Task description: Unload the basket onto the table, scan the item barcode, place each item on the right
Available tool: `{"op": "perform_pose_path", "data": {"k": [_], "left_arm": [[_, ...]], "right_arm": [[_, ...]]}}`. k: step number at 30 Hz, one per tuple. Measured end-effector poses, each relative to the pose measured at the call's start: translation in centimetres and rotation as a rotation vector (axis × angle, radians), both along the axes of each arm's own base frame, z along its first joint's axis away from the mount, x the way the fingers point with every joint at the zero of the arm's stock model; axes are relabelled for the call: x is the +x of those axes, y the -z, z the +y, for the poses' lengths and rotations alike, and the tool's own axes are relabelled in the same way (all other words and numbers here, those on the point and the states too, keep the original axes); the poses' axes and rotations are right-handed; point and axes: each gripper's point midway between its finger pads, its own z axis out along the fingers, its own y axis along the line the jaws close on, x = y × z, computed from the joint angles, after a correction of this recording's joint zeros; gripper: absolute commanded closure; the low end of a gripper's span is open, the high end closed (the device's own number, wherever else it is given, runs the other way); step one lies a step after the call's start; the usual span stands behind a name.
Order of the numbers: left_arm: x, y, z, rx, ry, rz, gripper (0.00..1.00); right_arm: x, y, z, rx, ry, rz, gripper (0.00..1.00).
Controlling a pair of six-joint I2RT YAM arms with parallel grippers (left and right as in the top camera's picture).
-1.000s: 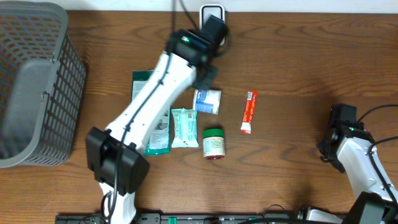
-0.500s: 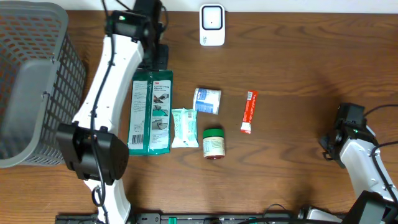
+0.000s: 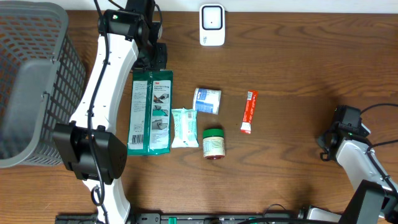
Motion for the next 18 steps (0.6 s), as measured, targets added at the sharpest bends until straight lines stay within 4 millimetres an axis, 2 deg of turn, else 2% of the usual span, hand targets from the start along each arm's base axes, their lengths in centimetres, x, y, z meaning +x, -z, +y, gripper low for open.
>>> {"op": "perform_pose_path", "data": {"k": [3, 5, 8, 12, 14, 15, 16, 17, 18], "left_arm": [[0.0, 0.0, 0.0, 0.0, 0.002, -0.001, 0.83], [0.0, 0.0, 0.0, 0.0, 0.002, -0.002, 0.83], [0.3, -0.1, -0.1, -0.001, 0.006, -0.012, 0.83], [0.6, -0.2, 0.1, 0.005, 0.015, -0.029, 0.83], [0.9, -0.3, 0.5, 0.007, 0.009, -0.041, 0.75], [1.1, -0.5, 0.8, 0.006, -0.003, -0.049, 0.72], [1.2, -0.7, 1.1, 0.005, -0.015, -0.057, 0.67], [1.3, -0.9, 1.6, 0.006, -0.028, -0.064, 0.57], [1.3, -1.2, 2.1, 0.009, -0.037, -0.07, 0.51]], "right_arm": [[-0.3, -0.2, -0.5, -0.035, -0.006, 0.027, 0.98], [0.2, -0.1, 0.0, -0.003, -0.05, 0.025, 0.9], [1.7, -0.2, 2.0, 0.103, -0.161, 0.004, 0.78], [3.0, -1.4, 5.9, 0.247, -0.323, 0.028, 0.6], [4.0, -2.7, 8.4, 0.304, -0.414, 0.032, 0.47], [4.6, -3.5, 9.6, 0.324, -0.458, 0.027, 0.45], [5.5, -4.4, 10.9, 0.343, -0.509, 0.01, 0.44], [6.3, -5.3, 12.0, 0.356, -0.549, -0.012, 0.44], [7.4, -6.4, 13.3, 0.37, -0.588, -0.045, 0.45]]}}
